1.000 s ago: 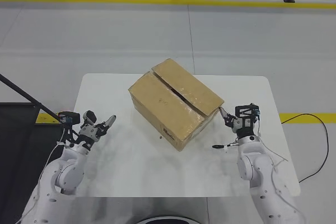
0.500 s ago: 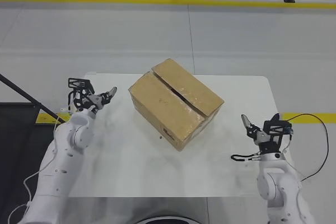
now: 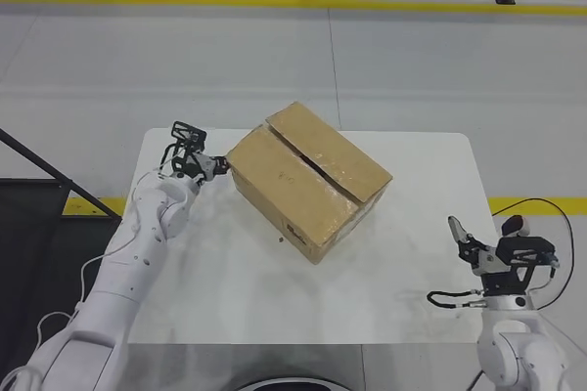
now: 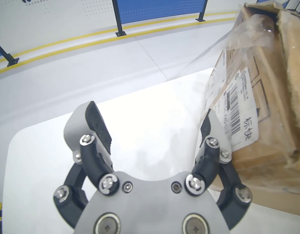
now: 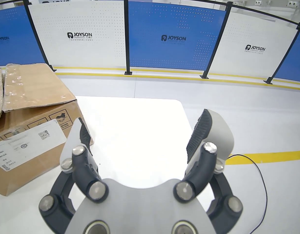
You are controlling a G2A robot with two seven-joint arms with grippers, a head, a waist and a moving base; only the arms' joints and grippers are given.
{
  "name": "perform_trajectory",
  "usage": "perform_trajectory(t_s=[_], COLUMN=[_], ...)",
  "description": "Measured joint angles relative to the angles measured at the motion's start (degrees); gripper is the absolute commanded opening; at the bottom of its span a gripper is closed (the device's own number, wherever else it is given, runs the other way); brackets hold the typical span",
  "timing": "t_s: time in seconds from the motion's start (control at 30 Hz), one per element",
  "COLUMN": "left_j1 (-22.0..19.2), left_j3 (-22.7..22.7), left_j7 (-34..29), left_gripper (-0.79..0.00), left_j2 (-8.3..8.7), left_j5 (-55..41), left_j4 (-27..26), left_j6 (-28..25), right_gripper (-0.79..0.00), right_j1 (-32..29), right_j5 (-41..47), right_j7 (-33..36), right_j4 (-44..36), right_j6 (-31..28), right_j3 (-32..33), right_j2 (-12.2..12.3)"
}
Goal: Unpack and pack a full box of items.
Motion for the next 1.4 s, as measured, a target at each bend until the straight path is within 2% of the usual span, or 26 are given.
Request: perform_trajectory(t_s=[0.17,0.37,1.0,1.4], left_j1=[1.1,4.36,19.53,26.31], left_j3=[0.26,-1.08,-6.35,-7.38], left_j7=[2.48,3.6,3.46,4.29], left_gripper=[0.0,0.0,0.0,0.0], left_j2=[0.24,1.07,3.3,3.81], left_j5=[1.73,2.91,2.85,3.46], left_j4=[-0.78,-4.49,-22.06,-28.54], left_j6=[-2.12,-4.54,-7.44,-6.82], right_gripper=[0.0,0.0,0.0,0.0], right_j1=[0.81,1.7,2.41,3.45], right_j5=[-0.64,-1.23,-1.84,-2.5], right_j7=[0.65,1.14,1.33,2.17], right_j4=[0.25,0.44,0.66,0.46], right_j6=[-0.78,-1.55,-2.32,-1.82], right_j3=[-0.54,-1.28,-2.03,-3.02], right_j2=[-0.06,-0.16,-0.51,-0.77])
